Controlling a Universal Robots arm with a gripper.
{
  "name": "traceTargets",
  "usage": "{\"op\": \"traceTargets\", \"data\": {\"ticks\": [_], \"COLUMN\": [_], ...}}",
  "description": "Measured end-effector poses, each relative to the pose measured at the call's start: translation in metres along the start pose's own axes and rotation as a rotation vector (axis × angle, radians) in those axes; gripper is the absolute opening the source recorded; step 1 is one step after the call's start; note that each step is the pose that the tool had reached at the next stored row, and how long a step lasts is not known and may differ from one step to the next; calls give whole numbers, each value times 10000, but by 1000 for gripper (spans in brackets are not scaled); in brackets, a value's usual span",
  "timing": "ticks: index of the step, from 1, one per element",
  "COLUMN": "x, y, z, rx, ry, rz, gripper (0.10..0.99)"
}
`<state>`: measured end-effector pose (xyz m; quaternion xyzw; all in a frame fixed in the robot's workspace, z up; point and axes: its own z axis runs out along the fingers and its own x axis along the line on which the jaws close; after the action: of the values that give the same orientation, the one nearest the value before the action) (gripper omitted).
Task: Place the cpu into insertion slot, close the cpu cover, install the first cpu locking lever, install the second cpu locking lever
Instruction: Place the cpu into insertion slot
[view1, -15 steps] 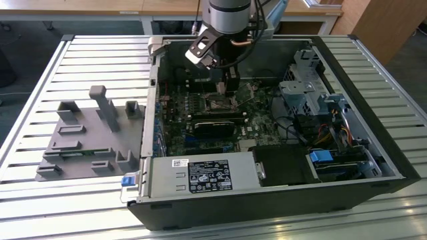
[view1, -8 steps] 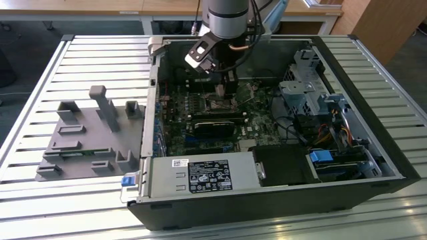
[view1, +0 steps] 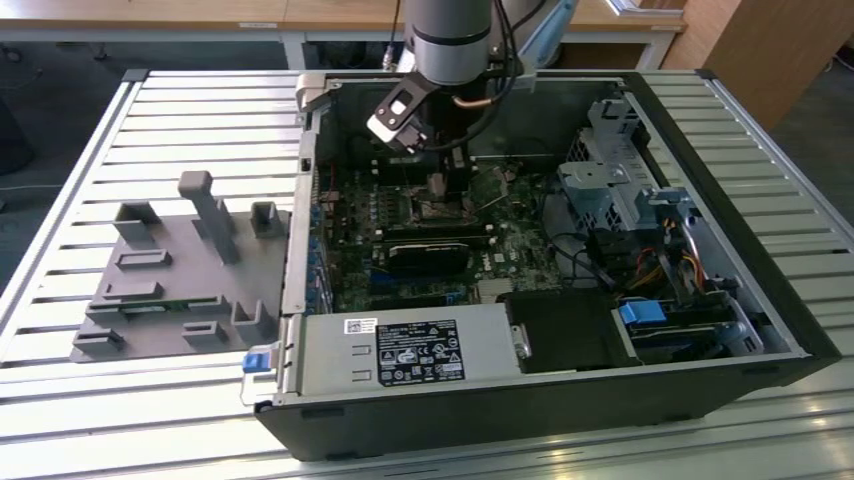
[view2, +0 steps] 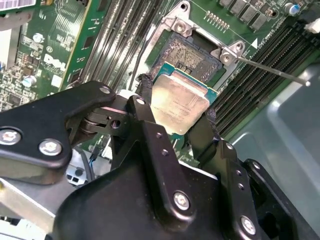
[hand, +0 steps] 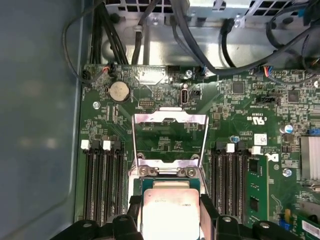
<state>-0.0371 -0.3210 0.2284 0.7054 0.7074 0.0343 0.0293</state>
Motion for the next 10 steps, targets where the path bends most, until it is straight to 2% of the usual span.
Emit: {"op": "traceTargets", "data": {"ticks": [10], "x": [1], "y": [-62], "z": [94], "rx": [-3], "ry": [-13], "rz": [144], "gripper": [541]}}
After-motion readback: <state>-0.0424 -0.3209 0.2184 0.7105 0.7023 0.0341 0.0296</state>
